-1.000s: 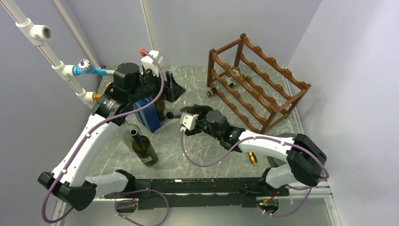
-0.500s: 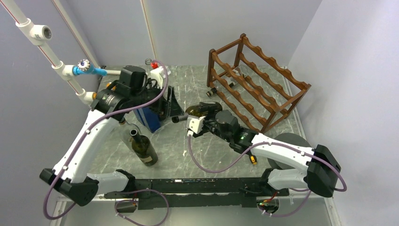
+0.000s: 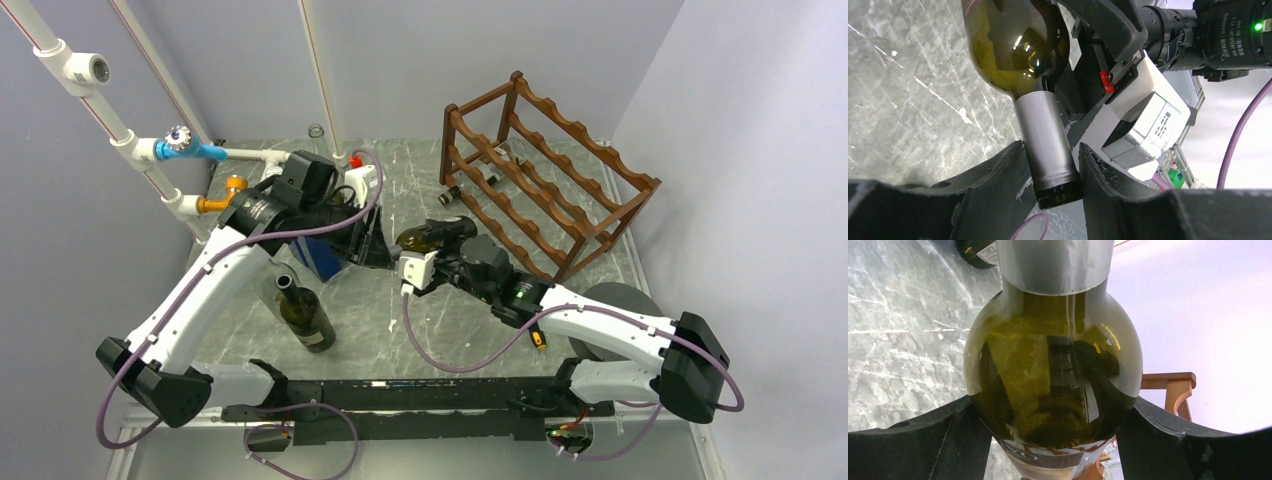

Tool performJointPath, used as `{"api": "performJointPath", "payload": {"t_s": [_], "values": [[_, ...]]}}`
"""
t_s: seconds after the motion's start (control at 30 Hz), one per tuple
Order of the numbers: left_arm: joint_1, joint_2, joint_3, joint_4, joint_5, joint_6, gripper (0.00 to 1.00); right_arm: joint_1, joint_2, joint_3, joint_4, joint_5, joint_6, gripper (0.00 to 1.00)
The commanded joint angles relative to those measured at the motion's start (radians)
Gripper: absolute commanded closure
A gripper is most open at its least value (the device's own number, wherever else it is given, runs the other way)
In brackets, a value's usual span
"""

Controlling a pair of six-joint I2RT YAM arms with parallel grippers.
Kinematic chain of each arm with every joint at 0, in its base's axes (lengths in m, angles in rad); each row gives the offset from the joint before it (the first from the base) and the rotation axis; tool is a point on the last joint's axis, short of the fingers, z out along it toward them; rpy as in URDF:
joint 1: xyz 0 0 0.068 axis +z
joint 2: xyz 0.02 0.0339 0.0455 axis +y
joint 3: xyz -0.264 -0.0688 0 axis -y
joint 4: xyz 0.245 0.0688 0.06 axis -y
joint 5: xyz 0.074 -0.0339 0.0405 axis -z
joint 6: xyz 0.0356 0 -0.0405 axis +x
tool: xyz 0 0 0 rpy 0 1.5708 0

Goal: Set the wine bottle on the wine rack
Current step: Pick up the wine bottle from the center of the board.

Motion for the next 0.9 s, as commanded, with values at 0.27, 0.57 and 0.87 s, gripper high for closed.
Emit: {"api": "performJointPath", "payload": {"t_s": [0.27,0.57,0.87], "values": [[-0.045,0.088,0.01,-0.081,0.051,0.088,0.71,0.052,0.006,0.091,0.089,0.048,-0.093,1.0],[-0.064,0.048,-0.134,0.012,-0.061,0.043,1.0,0.052,0.111,0.019,0.202,0.067,-0.032,0.91],[-0.066,-0.012,-0.258,0.147,-0.247,-0.058,1.0,0.056,0.186,-0.122,0.29,0.078,0.155,0.41]]}}
